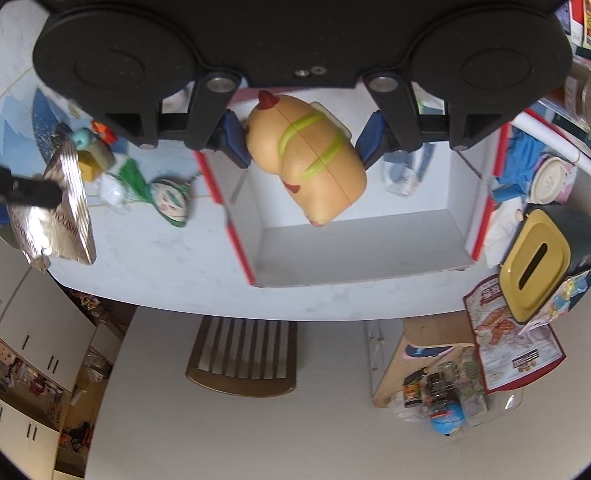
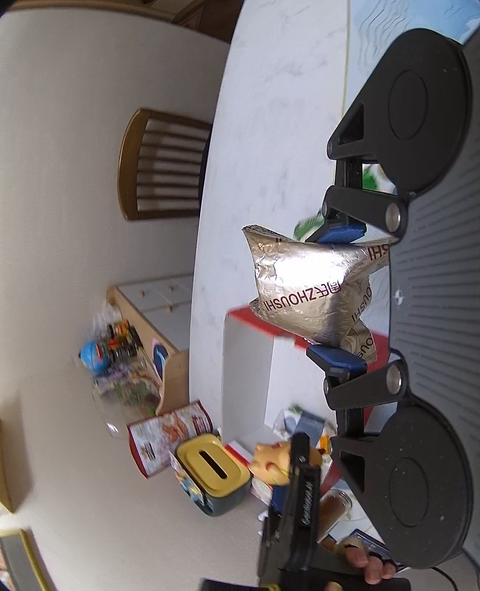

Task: Organize objects
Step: 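Carry the foil bag and squishy toy with both grippers over the red box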

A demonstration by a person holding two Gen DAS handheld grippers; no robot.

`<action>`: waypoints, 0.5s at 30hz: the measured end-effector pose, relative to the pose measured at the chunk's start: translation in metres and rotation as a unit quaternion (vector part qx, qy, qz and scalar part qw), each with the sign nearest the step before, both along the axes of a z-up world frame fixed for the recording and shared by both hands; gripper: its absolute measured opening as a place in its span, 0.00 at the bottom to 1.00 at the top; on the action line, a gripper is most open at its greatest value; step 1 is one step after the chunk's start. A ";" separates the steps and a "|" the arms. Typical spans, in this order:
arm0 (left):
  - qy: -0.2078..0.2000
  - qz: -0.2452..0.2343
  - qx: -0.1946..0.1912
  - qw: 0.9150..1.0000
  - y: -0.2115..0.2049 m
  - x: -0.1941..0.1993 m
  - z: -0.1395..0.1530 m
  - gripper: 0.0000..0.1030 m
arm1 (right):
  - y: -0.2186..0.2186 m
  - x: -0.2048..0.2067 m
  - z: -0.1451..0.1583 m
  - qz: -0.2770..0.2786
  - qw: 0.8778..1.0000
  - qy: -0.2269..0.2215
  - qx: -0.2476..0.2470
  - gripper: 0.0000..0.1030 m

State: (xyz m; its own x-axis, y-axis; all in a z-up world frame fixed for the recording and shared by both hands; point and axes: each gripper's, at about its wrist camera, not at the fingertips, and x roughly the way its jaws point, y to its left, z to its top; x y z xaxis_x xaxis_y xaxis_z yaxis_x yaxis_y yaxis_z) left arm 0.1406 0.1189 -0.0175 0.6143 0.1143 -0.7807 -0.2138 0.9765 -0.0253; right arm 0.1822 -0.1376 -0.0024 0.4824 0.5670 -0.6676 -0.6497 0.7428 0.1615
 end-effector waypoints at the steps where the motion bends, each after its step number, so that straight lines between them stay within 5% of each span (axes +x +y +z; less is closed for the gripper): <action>1: 0.000 0.002 0.000 1.000 0.006 0.002 0.000 0.59 | 0.009 -0.001 -0.001 0.006 1.000 -0.003 -0.002 0.53; 15: 0.017 0.033 0.017 0.999 0.066 0.041 -0.015 0.59 | 0.127 -0.006 -0.032 0.051 0.998 -0.003 -0.035 0.53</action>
State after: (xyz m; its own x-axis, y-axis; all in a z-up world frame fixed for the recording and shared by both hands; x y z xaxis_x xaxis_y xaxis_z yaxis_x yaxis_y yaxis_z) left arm 0.1817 0.1845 -0.0320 0.5770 0.1811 -0.7964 -0.2778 0.9605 0.0171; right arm 0.1762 -0.0106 -0.0343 0.4285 0.5660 -0.7043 -0.7232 0.6821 0.1082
